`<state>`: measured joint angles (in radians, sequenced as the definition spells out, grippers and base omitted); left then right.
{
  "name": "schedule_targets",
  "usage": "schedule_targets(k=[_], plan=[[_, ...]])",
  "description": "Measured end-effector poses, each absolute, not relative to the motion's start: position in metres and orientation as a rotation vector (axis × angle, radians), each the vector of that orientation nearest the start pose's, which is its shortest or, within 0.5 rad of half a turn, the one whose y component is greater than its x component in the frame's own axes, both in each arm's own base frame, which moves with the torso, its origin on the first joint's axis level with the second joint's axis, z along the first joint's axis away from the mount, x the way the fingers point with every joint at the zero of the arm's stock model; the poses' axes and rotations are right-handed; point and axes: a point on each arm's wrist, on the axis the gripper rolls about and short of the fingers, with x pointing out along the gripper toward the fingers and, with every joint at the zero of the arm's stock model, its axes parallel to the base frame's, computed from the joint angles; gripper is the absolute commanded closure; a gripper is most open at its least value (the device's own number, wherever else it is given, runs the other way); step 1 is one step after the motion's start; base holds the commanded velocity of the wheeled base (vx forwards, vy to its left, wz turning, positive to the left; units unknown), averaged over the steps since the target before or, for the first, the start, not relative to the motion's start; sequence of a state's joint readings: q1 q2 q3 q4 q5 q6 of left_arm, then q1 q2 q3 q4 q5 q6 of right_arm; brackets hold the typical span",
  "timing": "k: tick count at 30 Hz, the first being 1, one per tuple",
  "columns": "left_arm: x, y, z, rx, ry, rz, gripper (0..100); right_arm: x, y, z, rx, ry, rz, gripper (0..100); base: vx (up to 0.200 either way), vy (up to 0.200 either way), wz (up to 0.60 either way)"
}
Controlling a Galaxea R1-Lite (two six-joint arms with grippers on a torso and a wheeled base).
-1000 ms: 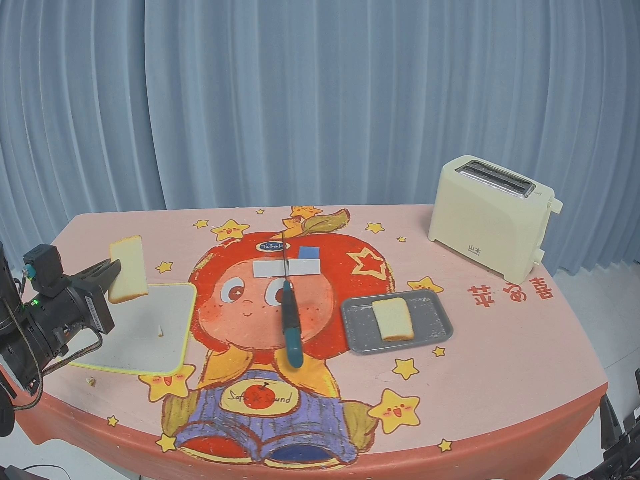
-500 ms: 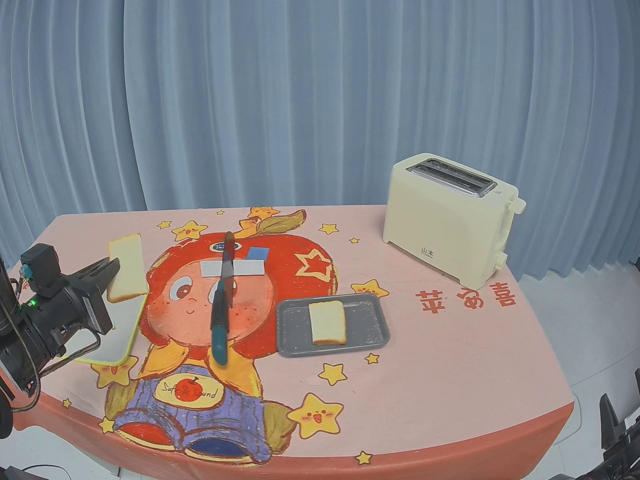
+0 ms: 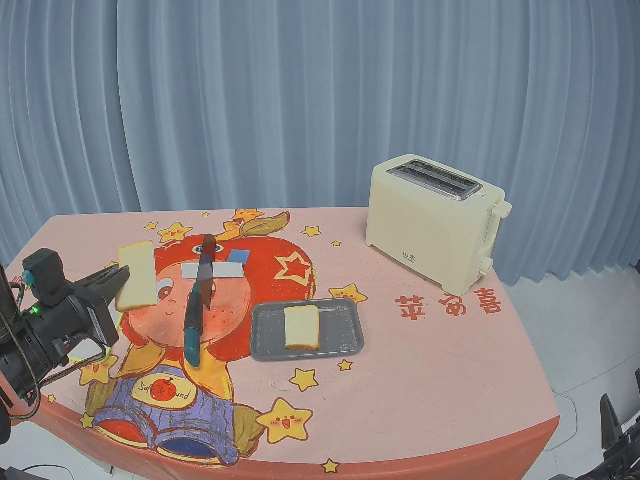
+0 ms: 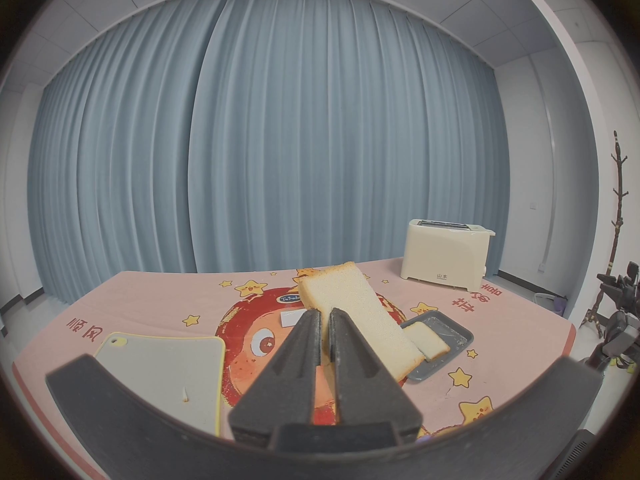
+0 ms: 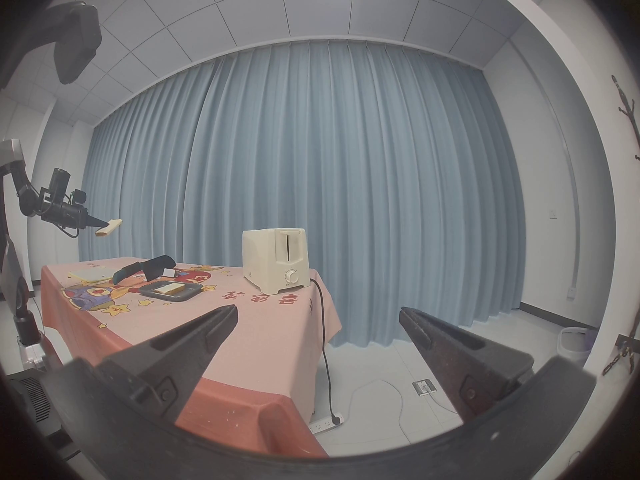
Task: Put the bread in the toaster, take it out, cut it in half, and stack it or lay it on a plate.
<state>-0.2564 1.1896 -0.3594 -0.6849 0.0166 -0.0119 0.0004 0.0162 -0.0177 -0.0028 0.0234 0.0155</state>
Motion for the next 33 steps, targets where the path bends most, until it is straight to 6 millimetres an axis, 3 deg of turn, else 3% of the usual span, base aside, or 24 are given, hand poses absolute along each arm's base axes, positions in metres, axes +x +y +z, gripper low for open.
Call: schedule_targets(k=[14,23,33], plan=[[0.157,-0.041,0.179,-0.064,0.182,-0.239,100,-0.023,0.001,0.081,0.015,-0.004,0.025,0,0.0,0.0,0.0],[0.153,-0.045,0.164,-0.075,0.271,-0.258,100,-0.023,0.001,0.081,0.015,-0.004,0.024,0,0.0,0.0,0.0],[0.155,-0.047,0.176,-0.082,0.228,-0.268,100,-0.023,0.001,0.081,0.015,-0.004,0.024,0,0.0,0.0,0.0]])
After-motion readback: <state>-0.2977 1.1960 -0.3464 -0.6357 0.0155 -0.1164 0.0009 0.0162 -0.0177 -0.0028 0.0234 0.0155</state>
